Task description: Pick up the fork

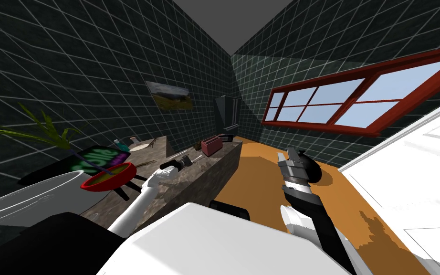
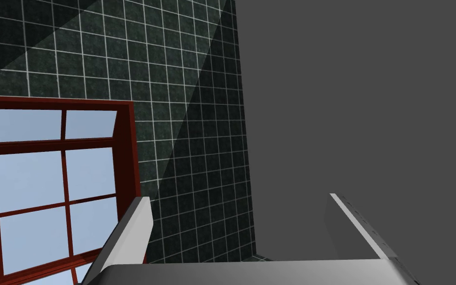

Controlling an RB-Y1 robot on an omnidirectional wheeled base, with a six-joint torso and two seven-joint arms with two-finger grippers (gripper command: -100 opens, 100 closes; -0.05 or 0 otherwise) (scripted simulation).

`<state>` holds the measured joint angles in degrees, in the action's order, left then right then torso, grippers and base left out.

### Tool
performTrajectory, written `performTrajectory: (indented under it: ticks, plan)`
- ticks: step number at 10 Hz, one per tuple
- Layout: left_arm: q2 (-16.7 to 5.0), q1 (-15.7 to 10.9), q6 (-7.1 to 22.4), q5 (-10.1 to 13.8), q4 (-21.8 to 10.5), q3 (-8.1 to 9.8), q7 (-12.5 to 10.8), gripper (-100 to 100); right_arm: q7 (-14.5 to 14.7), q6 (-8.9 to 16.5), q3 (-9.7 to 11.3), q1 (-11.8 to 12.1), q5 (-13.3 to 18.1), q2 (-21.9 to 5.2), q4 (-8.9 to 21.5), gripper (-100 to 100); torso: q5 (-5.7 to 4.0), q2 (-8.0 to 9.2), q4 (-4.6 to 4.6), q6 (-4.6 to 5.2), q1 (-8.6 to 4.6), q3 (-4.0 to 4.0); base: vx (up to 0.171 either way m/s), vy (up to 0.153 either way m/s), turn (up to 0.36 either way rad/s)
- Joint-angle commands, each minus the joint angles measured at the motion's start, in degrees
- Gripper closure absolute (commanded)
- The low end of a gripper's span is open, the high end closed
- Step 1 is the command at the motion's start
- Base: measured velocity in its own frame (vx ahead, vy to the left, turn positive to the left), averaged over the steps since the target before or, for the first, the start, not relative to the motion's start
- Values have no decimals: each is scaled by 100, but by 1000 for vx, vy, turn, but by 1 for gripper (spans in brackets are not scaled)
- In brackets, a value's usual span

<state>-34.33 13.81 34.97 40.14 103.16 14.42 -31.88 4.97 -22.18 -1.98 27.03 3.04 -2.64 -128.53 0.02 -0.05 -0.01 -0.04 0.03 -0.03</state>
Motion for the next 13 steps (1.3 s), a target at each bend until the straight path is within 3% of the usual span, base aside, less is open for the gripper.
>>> performTrajectory:
  ticks: [1,2,5,10,12,13]
  plan:
    - [-207,-79,286,225,-166,6,-211,-100,0,0,0,0,0,0,0,0,0,0,0,0,0,0,11,6,-110]
    - [-207,-79,389,225,-166,6,-211,-100,0,0,0,0,0,0,0,0,0,-2,0,2,0,-1,10,8,-51]
    - [-535,-253,843,563,-476,-32,-568,-100,0,0,0,0,0,0,0,0,0,-2,-1,0,-1,-1,12,6,-81]
    - [-851,-423,1450,874,-782,-107,-912,-100,0,0,0,0,0,0,0,0,0,-5,-1,1,-1,-3,15,7,-63]
    - [-1156,-584,1823,1159,-1075,-208,-1238,-100,0,0,0,0,0,0,0,0,-1,-4,-1,1,-2,-2,21,4,-106]
    - [-1156,-584,1916,1159,-1075,-208,-1238,-100,0,0,0,0,0,0,0,0,0,-8,-2,1,-2,-5,25,9,-39]
